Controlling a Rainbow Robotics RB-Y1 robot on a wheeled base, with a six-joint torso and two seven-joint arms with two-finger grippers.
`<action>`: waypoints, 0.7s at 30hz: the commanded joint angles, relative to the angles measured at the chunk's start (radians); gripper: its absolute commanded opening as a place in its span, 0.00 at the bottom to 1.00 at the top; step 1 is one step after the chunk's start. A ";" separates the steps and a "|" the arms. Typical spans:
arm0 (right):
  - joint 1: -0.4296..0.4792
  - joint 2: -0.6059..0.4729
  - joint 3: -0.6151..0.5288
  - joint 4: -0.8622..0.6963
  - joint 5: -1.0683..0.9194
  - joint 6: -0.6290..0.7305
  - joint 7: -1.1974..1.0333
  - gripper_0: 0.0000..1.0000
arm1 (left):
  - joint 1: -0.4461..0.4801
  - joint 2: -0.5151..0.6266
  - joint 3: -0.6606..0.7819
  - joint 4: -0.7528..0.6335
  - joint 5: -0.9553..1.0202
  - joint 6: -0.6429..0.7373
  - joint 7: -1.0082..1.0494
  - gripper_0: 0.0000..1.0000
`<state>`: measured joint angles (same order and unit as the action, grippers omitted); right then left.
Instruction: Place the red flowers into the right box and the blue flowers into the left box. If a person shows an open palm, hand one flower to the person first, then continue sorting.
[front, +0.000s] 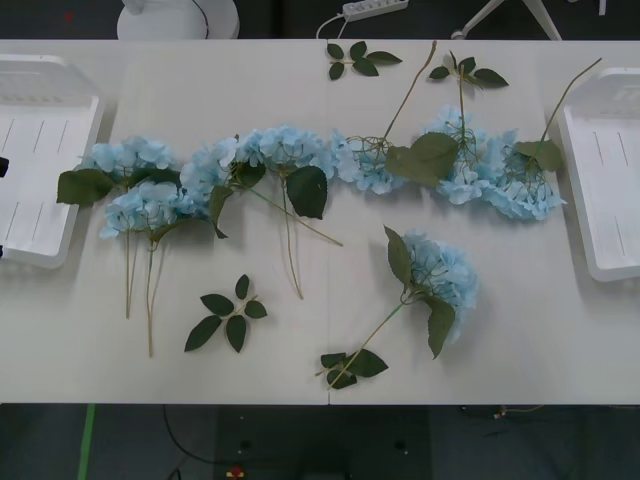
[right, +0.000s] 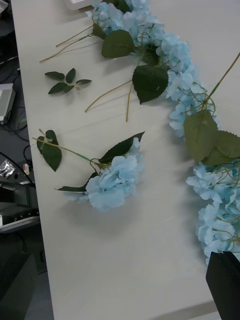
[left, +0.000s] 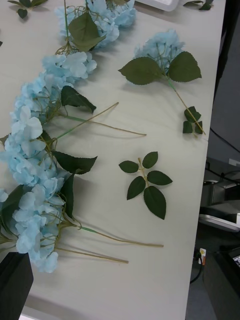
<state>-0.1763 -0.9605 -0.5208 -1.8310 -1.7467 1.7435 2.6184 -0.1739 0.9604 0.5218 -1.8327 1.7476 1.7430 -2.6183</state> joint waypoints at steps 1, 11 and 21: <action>0.002 0.001 -0.003 -0.002 0.001 0.002 0.000 1.00 | -0.001 0.000 0.002 0.000 -0.002 0.002 0.000 1.00; 0.002 0.001 -0.003 -0.002 0.001 0.002 0.000 1.00 | -0.001 0.000 0.002 0.000 -0.002 0.002 0.000 1.00; 0.002 0.001 -0.003 -0.002 0.001 0.002 0.000 1.00 | -0.001 0.000 0.002 0.000 -0.002 0.002 0.000 1.00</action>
<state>-0.1763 -0.9605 -0.5208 -1.8310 -1.7467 1.7435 2.6184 -0.1739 0.9604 0.5218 -1.8327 1.7476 1.7430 -2.6183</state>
